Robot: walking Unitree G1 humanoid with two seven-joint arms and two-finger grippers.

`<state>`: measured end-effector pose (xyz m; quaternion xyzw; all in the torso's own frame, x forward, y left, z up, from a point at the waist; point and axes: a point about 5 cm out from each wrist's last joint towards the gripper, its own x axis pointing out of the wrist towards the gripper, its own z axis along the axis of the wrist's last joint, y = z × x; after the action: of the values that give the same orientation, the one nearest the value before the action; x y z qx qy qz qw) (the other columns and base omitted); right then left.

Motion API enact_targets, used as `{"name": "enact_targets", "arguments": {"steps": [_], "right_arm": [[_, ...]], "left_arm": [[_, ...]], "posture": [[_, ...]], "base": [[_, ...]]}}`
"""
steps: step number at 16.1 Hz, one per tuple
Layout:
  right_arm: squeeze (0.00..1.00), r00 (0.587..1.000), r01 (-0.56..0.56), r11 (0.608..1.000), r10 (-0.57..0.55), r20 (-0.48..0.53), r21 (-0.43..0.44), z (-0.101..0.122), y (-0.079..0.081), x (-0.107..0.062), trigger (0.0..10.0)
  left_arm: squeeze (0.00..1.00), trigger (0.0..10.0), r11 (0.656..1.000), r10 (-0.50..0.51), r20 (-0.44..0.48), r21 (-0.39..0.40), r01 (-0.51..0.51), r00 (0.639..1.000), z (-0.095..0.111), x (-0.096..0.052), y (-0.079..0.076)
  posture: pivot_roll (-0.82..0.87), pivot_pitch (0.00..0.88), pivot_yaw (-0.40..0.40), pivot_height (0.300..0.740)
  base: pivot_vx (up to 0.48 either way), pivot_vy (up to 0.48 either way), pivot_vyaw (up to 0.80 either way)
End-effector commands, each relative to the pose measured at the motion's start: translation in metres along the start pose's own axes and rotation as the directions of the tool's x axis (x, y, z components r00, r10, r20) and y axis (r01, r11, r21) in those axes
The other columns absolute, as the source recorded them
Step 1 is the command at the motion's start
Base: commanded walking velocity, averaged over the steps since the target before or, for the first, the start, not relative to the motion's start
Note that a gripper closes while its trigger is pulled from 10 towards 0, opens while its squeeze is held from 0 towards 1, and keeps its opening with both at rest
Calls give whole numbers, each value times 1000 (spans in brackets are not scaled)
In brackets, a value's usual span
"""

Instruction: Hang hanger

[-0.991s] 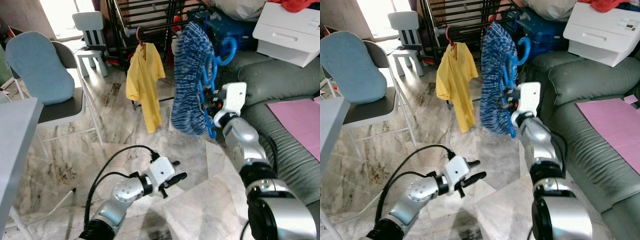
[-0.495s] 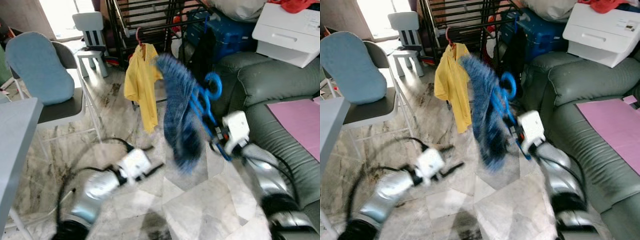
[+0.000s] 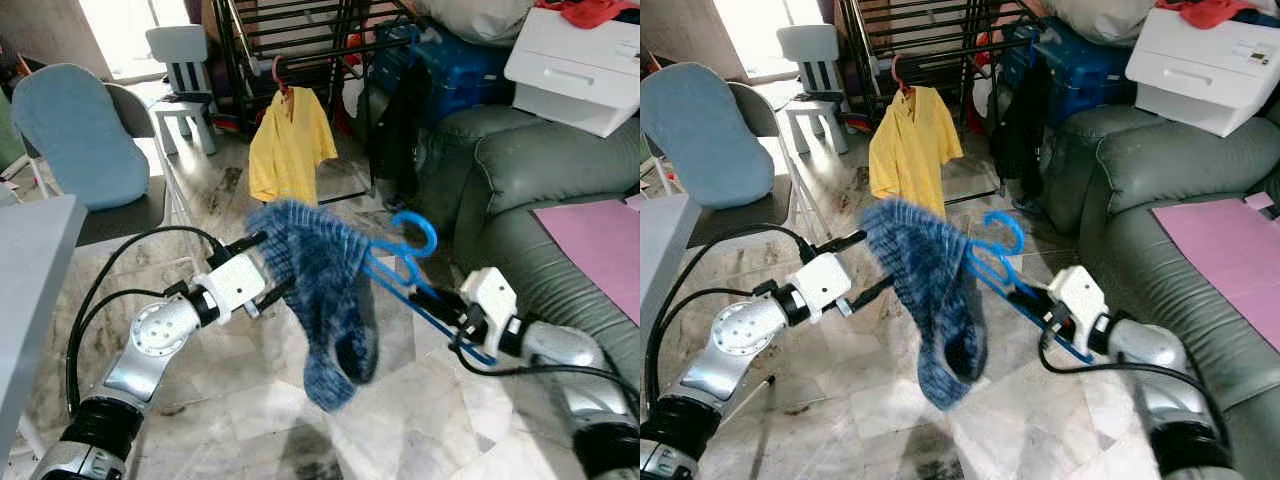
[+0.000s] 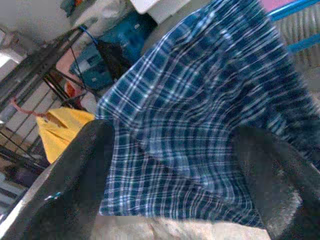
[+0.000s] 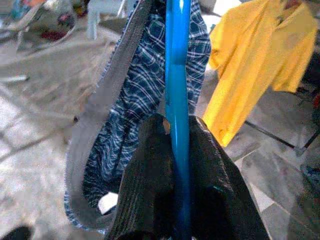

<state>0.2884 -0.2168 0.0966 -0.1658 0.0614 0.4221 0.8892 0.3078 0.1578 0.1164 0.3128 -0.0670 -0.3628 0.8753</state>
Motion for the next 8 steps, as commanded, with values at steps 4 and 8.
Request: {"name": "enact_targets", "arguments": {"steps": [4,8], "right_arm": [[0,990,-132,985,126,-56,-108,12,-4,-12,10000],[0,971,-230,962,217,-100,-147,16,-2,-18,10000]], "left_arm": [[1000,10000,988,-128,-29,88,130,991,-4,4,-7],[1000,10000,966,-221,-30,133,223,975,-5,8,-14]], "posture": [[-163,0,44,740],[-171,0,56,740]], "base": [[0,0,0],[0,0,0]]}}
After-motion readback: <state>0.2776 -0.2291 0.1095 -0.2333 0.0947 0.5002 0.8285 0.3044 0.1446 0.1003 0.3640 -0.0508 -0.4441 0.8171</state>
